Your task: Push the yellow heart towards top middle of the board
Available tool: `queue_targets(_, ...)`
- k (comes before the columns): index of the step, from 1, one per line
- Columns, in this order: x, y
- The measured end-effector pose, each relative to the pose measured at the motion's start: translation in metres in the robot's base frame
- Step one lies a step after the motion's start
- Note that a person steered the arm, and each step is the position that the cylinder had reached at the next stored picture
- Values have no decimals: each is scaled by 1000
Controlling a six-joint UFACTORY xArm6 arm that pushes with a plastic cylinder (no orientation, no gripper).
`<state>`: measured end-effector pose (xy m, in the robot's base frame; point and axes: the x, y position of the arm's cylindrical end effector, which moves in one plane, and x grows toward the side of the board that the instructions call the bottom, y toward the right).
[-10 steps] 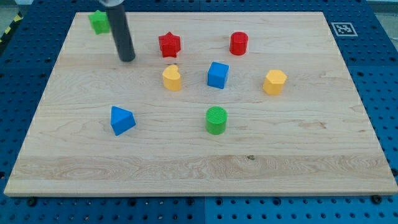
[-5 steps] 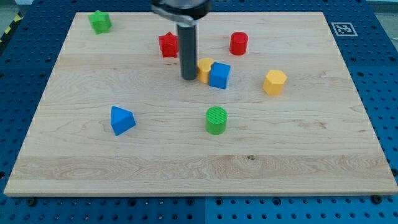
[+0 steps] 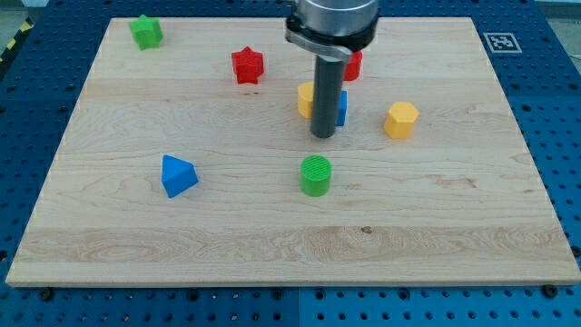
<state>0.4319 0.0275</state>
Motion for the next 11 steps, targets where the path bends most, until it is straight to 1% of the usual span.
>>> queue_targets(2, -2, -11)
queue_targets(4, -34, -10)
queue_targets(5, -47, -5)
queue_targets(7, -54, 29)
queue_targets(9, -55, 18)
queue_targets(10, -62, 12)
queue_targets(11, -78, 2)
